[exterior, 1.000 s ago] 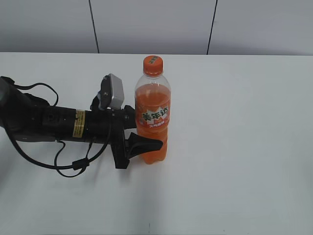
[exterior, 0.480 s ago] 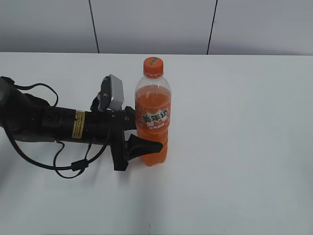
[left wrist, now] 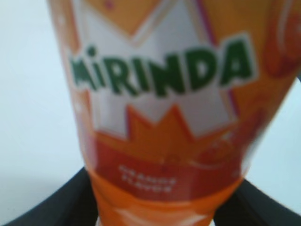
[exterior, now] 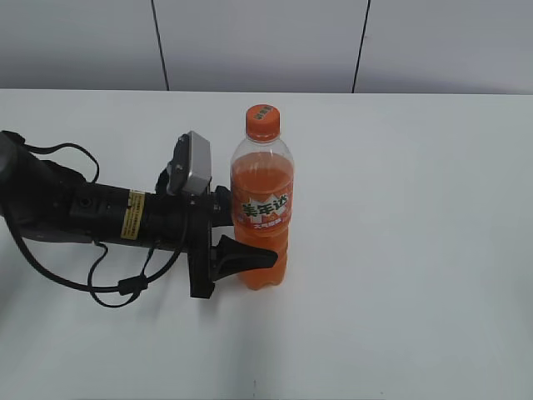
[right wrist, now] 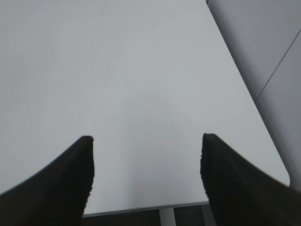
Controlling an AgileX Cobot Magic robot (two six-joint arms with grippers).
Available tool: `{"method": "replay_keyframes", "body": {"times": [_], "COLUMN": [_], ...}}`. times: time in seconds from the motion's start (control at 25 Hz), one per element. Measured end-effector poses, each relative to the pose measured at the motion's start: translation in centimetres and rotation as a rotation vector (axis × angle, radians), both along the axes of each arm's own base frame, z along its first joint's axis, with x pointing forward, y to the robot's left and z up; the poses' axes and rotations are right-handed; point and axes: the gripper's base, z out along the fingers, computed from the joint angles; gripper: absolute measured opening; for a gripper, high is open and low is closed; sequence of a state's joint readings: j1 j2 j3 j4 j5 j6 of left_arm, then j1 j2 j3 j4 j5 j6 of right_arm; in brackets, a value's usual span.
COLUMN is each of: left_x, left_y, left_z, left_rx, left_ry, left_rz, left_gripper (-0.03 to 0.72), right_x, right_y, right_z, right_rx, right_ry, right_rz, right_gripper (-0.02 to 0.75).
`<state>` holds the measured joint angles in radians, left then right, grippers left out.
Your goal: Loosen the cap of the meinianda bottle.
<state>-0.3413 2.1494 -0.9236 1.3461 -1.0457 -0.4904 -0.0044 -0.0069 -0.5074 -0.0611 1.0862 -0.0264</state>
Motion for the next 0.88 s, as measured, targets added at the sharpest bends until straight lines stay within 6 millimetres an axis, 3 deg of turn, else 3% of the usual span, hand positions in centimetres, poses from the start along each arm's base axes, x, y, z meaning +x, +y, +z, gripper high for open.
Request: {"method": "replay_keyframes", "body": {"times": [0.72,0.88], "left_x": [0.01,0.04], "left_y": [0.0,0.01], "left_z": [0.01,-0.01], "left_rx": [-0.001,0.001], "left_ry": [0.0,0.0], "left_rz": [0.001,0.004], "left_gripper": [0.414,0.414], "right_x": [0.0,0.83], "right_y": [0.02,0.07], "right_z": [0.0,0.31], "right_rx": [0.002,0.008], "right_ry": [0.0,0.065], "right_rz": [0.002,0.004], "right_gripper": [0.532,0.532]}}
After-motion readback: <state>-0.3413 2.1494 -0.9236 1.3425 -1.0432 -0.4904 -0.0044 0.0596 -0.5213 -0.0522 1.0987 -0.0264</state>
